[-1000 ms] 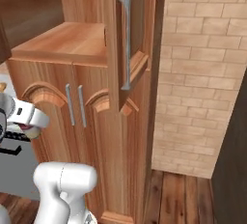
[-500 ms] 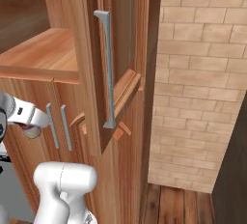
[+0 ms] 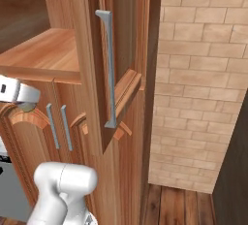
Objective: Restock the canned food cabinet by taking the new fresh canned food from the counter and placing it in the cabinet. Then, take the old canned food from the cabinet and place it on the counter.
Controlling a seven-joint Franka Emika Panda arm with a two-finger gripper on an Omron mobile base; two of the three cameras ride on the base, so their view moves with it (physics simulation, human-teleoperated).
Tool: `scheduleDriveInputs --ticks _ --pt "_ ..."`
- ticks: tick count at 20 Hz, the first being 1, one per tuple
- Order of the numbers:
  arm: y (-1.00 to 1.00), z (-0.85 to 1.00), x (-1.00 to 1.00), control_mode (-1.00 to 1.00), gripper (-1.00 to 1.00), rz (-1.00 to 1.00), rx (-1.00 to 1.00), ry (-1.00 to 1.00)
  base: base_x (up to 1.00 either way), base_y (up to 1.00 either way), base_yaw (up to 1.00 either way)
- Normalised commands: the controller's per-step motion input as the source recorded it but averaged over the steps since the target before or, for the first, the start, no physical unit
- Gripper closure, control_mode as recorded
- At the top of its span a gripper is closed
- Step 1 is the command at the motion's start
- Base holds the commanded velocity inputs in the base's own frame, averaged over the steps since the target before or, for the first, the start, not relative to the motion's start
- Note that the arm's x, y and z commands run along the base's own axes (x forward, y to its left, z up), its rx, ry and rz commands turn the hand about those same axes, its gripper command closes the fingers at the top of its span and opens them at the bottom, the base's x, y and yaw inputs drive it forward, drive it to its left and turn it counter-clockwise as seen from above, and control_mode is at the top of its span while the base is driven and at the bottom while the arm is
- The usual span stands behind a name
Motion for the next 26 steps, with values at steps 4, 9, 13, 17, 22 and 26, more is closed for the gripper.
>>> scheduleDriveInputs --ticks 4,9,13,17,22,26 --pt "0.00 1.00 0.87 -1.00 1.00 0.00 0.00 -0.08 0.00 0.00 0.00" --pt "0.00 0.49 1.00 -1.00 1.00 0.00 -0.02 0.00 0.00 0.00 0.00" --pt "0.00 -0.37 0.94 -1.00 1.00 0.00 -0.09 0.00 0.00 0.00 0.00" --pt "0.00 -0.43 0.88 -1.00 1.00 0.00 -0.09 0.00 0.00 0.00 0.00" --pt "0.00 -0.09 1.00 -1.00 1.00 0.00 -0.02 0.00 0.00 0.00 0.00" --pt "-0.12 -0.31 0.55 -1.00 1.00 0.00 0.00 0.00 0.00 0.00 0.00"
